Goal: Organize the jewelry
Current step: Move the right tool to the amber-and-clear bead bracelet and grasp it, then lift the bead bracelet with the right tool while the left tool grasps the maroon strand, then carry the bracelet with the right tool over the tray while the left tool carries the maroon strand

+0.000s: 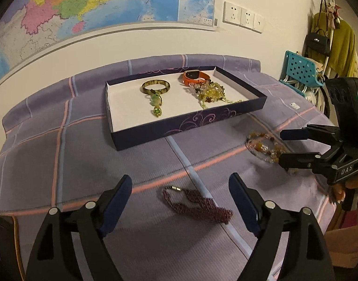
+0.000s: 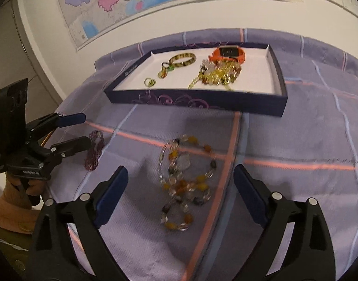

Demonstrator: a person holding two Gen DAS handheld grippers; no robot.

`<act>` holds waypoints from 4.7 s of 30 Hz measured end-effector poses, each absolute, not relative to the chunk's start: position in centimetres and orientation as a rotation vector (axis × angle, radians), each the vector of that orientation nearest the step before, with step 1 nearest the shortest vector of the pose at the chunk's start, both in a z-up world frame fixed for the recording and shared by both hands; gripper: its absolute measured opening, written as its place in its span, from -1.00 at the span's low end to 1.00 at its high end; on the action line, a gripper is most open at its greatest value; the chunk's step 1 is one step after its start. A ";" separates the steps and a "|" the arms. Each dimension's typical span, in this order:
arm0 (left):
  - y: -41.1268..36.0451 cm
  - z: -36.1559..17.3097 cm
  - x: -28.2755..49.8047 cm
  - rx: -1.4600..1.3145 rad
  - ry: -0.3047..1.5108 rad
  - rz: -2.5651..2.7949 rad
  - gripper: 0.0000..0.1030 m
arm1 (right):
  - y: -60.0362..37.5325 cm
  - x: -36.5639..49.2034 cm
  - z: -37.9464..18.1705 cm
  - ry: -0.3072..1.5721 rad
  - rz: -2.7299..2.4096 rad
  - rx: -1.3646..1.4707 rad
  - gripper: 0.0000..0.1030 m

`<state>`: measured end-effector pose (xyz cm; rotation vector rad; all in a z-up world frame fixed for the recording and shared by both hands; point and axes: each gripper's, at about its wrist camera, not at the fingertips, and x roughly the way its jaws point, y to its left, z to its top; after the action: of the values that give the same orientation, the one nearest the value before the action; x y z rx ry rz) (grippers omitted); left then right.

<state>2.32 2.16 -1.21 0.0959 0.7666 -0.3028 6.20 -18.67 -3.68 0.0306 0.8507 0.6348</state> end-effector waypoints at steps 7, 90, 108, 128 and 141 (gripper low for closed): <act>1.9 -1.6 1.3 0.098 0.772 -0.307 0.59 | -17.7 5.5 -3.8 0.854 0.623 -0.021 0.78; 2.1 -1.6 2.7 0.031 0.824 -0.407 -0.80 | -17.7 6.1 -3.4 0.843 0.713 0.134 -0.72; 3.1 0.7 2.4 -0.027 0.772 -0.421 -0.80 | -19.0 6.4 -0.2 0.775 0.807 0.288 -0.72; 2.7 4.1 2.0 0.020 0.681 -0.397 -0.80 | -19.6 7.0 1.8 0.710 0.825 0.307 -0.72; 2.5 5.6 2.8 0.028 0.648 -0.387 -0.80 | -19.7 8.0 3.4 0.669 0.841 0.318 -0.72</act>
<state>2.82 2.49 5.56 0.0277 0.6478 -0.3869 8.03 -19.68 3.39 0.3182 0.6686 0.8411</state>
